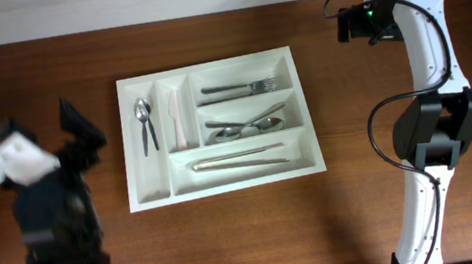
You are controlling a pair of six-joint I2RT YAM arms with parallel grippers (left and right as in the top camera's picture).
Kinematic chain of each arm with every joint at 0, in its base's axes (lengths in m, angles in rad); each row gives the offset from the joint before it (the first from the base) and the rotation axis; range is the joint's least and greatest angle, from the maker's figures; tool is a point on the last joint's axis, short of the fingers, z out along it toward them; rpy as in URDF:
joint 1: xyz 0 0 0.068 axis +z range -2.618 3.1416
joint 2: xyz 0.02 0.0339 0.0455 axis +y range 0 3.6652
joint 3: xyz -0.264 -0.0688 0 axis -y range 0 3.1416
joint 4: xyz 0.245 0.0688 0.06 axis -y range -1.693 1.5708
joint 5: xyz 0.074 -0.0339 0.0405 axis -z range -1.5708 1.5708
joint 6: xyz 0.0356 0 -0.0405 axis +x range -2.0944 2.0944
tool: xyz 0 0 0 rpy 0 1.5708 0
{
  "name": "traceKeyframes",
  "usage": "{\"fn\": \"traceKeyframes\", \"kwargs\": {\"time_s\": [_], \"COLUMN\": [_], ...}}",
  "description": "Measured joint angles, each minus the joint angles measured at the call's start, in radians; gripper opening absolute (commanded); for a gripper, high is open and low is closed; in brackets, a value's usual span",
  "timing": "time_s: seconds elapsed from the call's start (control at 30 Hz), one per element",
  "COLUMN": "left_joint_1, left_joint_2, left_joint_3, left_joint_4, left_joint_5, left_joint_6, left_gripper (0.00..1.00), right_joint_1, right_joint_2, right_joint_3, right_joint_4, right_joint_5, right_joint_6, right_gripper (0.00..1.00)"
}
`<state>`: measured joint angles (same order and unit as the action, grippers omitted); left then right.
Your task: Pack container
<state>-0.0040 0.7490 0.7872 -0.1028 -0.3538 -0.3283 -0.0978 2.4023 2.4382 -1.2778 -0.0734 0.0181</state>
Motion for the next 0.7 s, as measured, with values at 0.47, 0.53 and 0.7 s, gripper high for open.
{"fn": "traceKeyframes", "kwargs": {"time_s": [0.47, 0.53, 0.7], "left_joint_1": [0.007, 0.015, 0.059], "left_joint_2": [-0.543, -0.589, -0.672], "left_joint_3": [-0.529, -0.576, -0.634], "left_joint_4": [0.122, 0.117, 0.053], "left_joint_5": [0.08, 0.102, 0.166], "left_joint_6": [0.113, 0.118, 0.127], "left_gripper": [0.99, 0.99, 0.99], "right_joint_1": [0.0, 0.0, 0.0], "right_joint_2": [0.0, 0.0, 0.0], "right_joint_3": [0.0, 0.0, 0.0], "right_joint_4": [0.0, 0.0, 0.0], "right_joint_5": [0.0, 0.0, 0.0], "right_joint_6": [0.0, 0.0, 0.0], "right_gripper": [0.99, 0.99, 0.99]}}
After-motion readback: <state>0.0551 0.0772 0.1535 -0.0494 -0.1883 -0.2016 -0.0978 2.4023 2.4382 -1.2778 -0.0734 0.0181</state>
